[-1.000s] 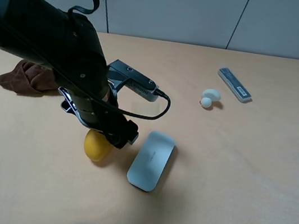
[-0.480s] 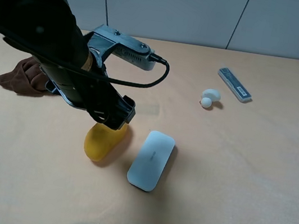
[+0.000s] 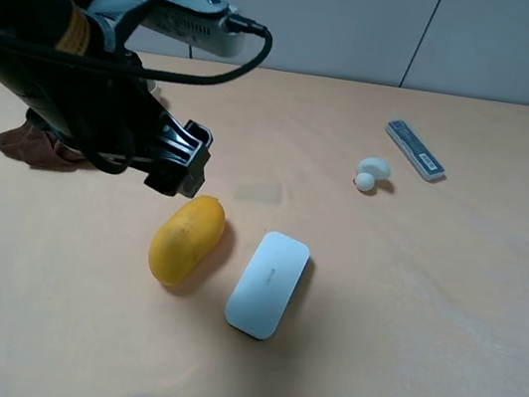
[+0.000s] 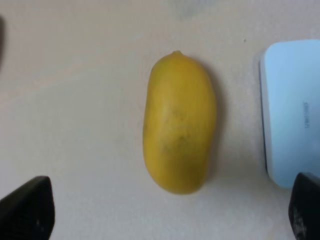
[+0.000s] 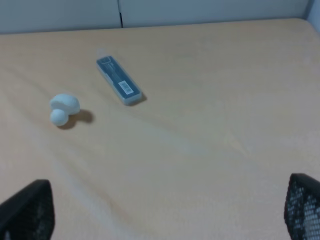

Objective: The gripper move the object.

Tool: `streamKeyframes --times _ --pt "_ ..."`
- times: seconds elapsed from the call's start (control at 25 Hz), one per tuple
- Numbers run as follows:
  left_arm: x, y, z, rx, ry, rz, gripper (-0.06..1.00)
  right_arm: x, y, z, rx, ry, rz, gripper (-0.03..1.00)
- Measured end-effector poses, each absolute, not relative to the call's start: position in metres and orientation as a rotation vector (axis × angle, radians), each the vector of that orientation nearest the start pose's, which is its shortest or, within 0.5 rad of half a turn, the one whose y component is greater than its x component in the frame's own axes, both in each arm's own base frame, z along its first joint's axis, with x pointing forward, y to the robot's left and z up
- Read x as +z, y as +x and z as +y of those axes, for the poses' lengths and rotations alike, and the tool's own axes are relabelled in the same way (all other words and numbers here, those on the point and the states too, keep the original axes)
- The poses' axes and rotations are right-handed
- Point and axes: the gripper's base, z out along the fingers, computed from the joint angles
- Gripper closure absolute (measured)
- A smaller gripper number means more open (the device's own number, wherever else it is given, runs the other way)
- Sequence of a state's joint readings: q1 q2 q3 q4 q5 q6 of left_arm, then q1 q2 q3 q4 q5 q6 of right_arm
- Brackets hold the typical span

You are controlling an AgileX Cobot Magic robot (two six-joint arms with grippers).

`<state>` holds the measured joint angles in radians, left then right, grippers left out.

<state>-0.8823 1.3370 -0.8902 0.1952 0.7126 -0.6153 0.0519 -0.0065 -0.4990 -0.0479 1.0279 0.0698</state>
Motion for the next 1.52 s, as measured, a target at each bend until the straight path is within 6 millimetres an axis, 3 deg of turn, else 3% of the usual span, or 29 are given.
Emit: streamKeyframes --times 0.48,0.8,1.24,1.52 --pt "0.310 0.145 -0.156 -0.386 0.451 2.497 -0.03 0.280 -0.004 -0.004 0.021 0.019 2.005 0.28" --pt "0.337 0.126 -0.131 -0.400 0.547 2.355 -0.04 0.280 -0.004 -0.004 0.021 0.019 2.005 0.28" --pt "0.347 0.100 -0.096 -0.327 0.596 2.392 -0.05 0.280 -0.004 -0.004 0.021 0.019 2.005 0.28" --pt "0.356 0.099 -0.062 -0.208 0.547 2.328 -0.05 0.280 -0.004 -0.004 0.021 0.019 2.005 0.28"
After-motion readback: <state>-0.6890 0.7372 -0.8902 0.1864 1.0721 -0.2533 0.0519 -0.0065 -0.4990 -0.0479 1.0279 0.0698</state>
